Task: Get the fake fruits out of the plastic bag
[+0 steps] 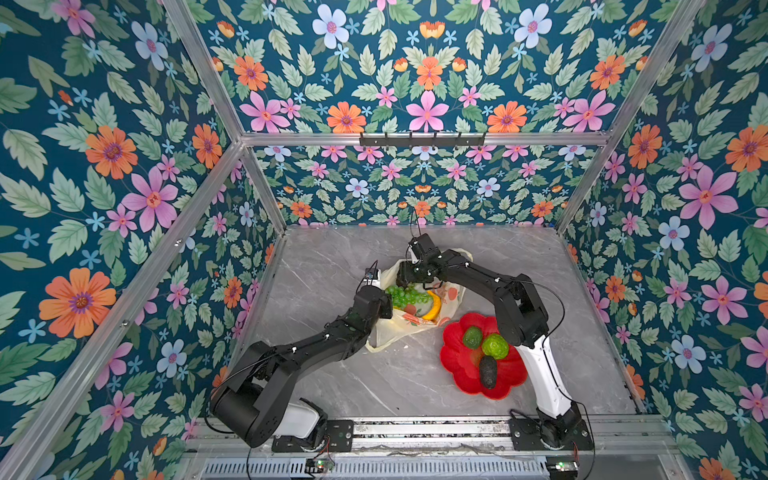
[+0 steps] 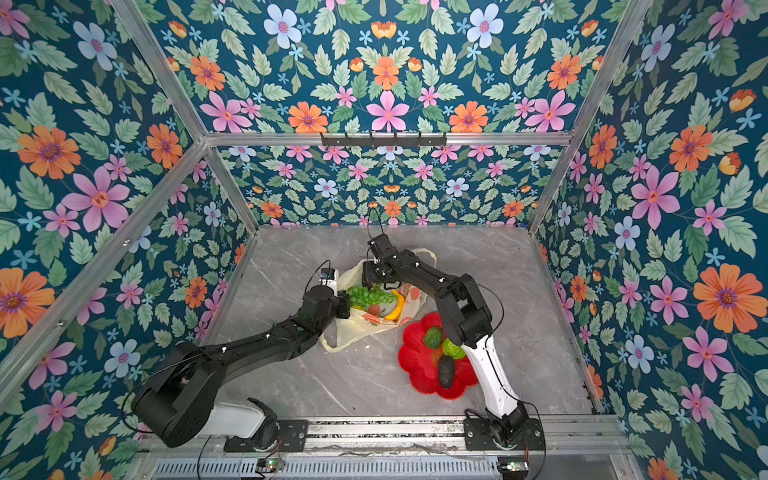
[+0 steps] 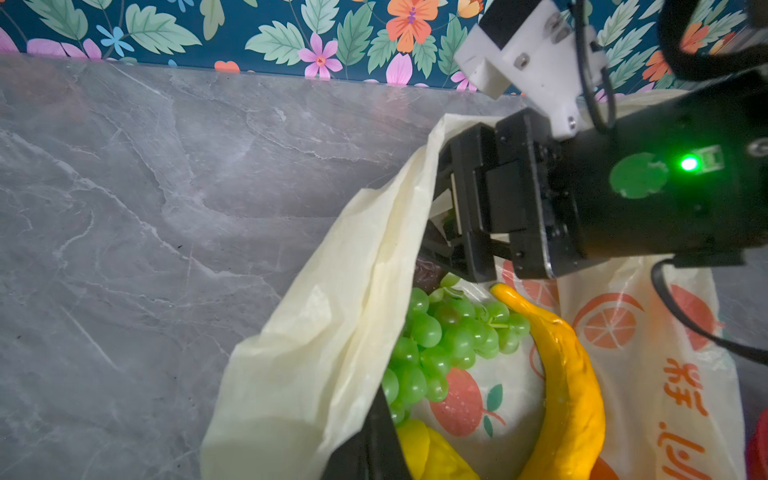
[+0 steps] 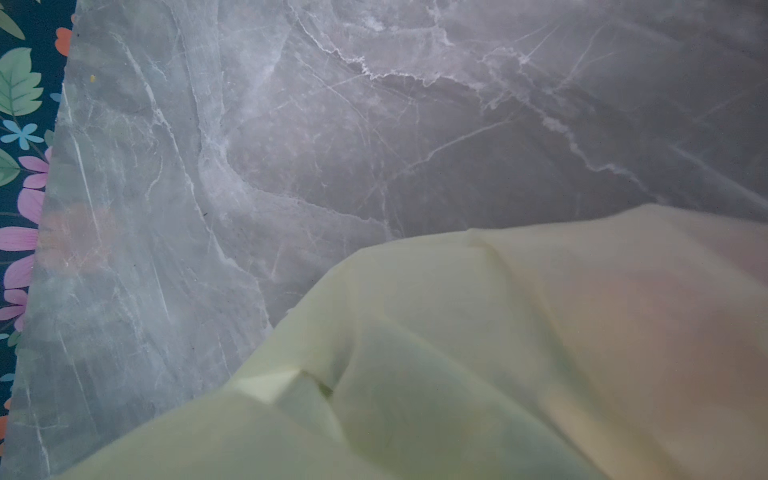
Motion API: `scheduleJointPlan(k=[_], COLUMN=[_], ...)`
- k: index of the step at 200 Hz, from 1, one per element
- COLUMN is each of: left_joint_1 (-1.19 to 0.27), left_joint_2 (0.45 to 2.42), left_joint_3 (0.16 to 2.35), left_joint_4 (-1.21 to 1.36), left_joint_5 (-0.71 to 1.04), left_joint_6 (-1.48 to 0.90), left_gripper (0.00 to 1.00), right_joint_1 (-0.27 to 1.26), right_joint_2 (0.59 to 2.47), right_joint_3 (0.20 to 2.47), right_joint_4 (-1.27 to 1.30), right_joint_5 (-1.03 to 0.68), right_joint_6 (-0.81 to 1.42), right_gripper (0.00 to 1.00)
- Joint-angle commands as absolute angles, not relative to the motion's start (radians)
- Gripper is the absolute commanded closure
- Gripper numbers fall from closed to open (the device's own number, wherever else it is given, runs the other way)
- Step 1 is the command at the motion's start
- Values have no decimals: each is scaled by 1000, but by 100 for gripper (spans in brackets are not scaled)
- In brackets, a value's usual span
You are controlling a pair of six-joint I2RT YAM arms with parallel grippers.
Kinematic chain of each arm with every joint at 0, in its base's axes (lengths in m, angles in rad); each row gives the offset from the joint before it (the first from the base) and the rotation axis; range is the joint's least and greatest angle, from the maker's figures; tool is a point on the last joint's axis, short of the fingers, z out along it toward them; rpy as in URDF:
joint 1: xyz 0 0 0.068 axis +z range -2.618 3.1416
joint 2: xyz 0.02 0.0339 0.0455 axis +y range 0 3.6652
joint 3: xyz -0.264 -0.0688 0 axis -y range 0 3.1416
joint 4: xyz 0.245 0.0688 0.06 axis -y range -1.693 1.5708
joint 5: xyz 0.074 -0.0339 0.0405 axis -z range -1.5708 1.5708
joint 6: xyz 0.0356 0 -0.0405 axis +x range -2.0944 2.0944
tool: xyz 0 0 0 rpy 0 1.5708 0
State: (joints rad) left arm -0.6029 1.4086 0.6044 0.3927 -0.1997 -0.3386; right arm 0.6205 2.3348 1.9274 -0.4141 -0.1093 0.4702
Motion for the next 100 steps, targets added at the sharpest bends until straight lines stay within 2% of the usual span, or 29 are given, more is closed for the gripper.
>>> scheduleJointPlan(k=[1,44,100], left_joint_1=[-602,-602,-603], left_joint_2=[1412,1410,1412], left_joint_3=[608,608,609], left_joint_4=[406,405,402], left_joint_5=[-206,-211,-210], left_joint_6=[-333,-332,-330], left_gripper=[100,100,100], right_joint_1=[623,622,618], right_joint_2=[2357,2392,2344], right_joint_3=[1961,2003,1938], right_joint_4=[-453,-506,-501], right_joint_5=[-139,-113,-66], right_joint_6=[447,462,486], right_gripper=[32,30,29])
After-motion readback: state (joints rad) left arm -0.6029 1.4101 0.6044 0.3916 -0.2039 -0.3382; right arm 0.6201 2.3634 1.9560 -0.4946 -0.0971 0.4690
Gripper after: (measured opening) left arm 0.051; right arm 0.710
